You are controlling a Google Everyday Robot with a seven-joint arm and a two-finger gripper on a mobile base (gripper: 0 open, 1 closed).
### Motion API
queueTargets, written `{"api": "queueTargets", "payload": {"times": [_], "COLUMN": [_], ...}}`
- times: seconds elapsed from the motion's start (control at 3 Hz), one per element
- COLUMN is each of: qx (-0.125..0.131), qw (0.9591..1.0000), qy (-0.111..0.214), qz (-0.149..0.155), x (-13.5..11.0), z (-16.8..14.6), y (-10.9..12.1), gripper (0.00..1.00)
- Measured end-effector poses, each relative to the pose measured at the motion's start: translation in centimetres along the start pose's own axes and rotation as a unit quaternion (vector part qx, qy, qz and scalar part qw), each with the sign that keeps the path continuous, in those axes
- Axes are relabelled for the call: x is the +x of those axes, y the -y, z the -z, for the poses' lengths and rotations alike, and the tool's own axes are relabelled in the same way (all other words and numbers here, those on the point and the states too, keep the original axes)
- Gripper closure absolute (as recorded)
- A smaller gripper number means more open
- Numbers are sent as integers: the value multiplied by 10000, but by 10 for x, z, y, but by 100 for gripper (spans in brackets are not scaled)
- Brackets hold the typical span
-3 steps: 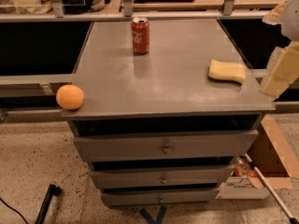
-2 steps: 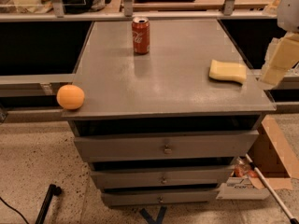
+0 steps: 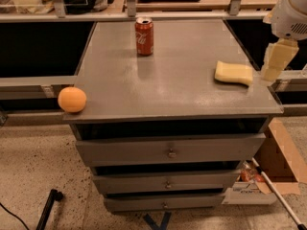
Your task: Move sponge near coke can
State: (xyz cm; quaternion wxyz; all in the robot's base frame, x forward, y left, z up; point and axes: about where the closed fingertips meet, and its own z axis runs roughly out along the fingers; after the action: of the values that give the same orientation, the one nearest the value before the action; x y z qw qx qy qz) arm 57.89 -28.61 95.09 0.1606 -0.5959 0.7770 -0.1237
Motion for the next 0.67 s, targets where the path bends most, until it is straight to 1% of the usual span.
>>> {"api": "queueTargets", "payload": {"times": [0.33,0.67], "qx": [-144,-308], "qw": [9999,9993], "qy": [56,197], "qz": [30,-28], "x": [0,-2], "z": [-42,-78], "y": [11,18], "gripper": [0,0]}}
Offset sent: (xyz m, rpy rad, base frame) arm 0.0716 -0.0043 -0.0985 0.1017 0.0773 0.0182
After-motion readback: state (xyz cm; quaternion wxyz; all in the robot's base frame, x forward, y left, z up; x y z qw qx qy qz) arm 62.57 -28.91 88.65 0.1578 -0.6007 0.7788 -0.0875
